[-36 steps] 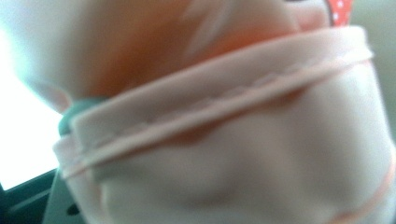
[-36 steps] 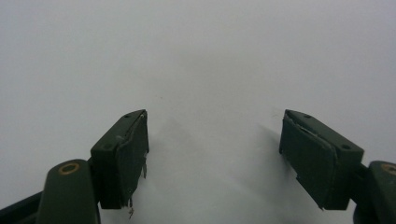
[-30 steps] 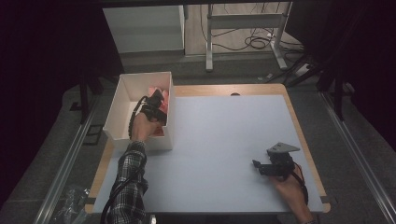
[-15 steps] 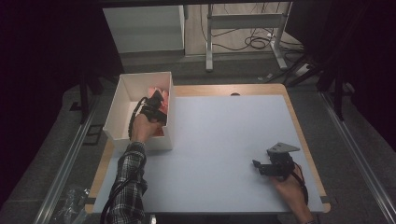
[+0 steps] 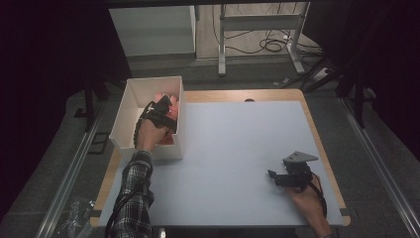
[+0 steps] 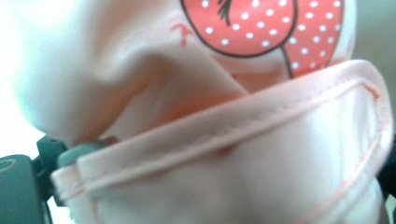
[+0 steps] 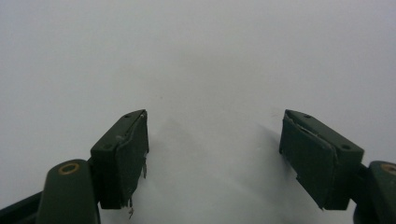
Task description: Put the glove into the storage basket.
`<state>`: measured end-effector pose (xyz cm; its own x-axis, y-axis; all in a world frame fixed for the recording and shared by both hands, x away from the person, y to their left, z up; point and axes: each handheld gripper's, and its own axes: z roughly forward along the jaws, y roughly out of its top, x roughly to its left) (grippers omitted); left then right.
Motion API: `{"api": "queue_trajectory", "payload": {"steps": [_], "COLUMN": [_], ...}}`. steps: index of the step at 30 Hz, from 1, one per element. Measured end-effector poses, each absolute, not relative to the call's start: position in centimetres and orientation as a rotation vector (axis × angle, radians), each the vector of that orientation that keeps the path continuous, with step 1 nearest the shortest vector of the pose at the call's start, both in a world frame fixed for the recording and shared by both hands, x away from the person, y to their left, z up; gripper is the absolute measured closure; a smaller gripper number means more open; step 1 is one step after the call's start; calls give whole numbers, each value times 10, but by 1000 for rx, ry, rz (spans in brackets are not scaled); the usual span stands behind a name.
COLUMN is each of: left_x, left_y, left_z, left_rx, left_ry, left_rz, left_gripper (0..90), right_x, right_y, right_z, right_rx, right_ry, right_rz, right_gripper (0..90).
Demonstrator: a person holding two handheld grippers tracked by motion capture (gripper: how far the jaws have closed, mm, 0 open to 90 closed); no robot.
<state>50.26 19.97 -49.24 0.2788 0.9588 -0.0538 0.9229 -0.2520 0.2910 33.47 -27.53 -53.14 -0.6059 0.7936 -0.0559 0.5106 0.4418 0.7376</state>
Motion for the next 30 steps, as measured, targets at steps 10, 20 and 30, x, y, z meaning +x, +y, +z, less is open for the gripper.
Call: {"api": "queue_trajectory", "payload": {"steps": [10,20,30], "left_x": [493,478,465], "left_y": [201,203,203], "left_z": [-476,-459,-445], "left_rx": [2261,2245,2204], "left_ry": [1685,1600,1508], "left_rz": [217,271,341], "left_gripper": [49,37,25], "right_x": [335,335,335], "right_y": [-275,-275,-275], "right_z": [-531,-531,-531], "right_rx": [1104,1105,1104], "right_ry": [2303,2302,2302], "right_rz": [978,977,977], "right_gripper": [240,238,237]}}
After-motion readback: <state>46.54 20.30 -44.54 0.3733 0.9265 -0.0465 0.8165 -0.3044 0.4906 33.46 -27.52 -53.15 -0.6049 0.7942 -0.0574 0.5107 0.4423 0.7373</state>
